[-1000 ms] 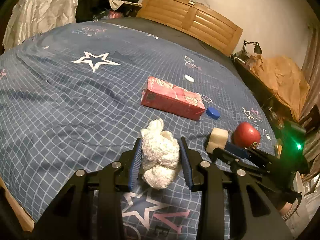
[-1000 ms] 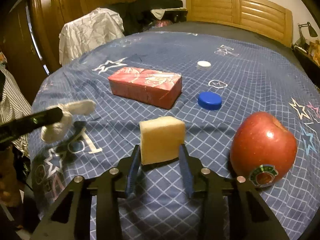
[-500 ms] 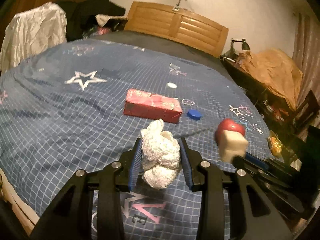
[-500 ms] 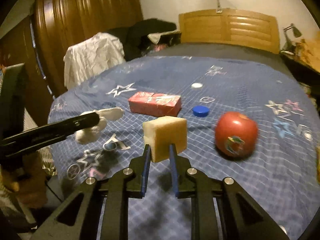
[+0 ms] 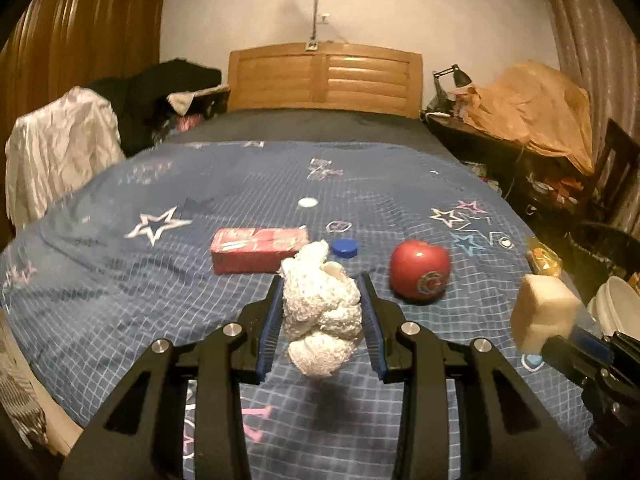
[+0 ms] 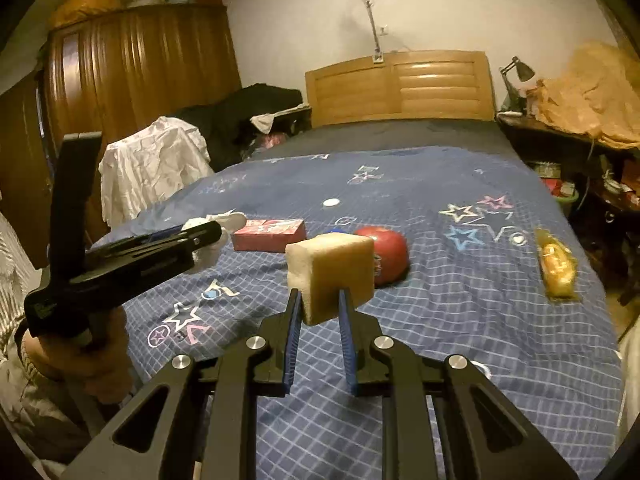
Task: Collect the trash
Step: 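Carry the white cloth and sponge over the white bucket with both tools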
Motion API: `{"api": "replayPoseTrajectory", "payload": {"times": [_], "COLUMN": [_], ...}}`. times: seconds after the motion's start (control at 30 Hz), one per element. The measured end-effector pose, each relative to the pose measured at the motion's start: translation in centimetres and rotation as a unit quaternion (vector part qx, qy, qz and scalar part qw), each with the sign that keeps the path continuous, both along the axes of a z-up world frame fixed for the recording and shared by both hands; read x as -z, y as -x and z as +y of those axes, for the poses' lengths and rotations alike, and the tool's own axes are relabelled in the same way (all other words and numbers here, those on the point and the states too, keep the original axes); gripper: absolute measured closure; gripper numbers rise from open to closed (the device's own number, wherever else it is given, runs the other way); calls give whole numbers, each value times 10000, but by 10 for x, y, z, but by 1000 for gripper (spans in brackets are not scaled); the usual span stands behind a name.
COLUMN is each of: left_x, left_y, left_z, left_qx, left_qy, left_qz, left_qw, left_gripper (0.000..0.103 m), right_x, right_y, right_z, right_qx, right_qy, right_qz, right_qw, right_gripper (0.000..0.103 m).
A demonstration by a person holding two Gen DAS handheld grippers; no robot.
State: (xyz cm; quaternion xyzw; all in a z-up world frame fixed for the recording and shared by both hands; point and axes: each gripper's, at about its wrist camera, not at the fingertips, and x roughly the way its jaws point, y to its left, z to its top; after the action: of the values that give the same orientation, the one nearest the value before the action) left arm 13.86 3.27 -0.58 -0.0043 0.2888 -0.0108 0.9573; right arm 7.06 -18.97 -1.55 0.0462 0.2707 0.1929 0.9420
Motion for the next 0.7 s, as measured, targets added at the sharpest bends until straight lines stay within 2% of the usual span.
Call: {"api": "replayPoseTrajectory", "payload": {"times": [0.33,0.7], "left_x": [-25,-39], "left_y": [8,14], "left_z": [-72,-160], "left_qx": [487,1280], "left_qy": [-318,-417], "left_qz": [-370,-618], "left_qw": [9976,9890], "left_gripper": [68,68], "right_x": [-18,-47], "right_y": [28,70], "right_z": [-52,-139], "right_qx": [590,1564], "right_qy": [-87,-114], "right_qz": [-293,-762], "right_qw": [9978,9847], "right_gripper": [83,83]}}
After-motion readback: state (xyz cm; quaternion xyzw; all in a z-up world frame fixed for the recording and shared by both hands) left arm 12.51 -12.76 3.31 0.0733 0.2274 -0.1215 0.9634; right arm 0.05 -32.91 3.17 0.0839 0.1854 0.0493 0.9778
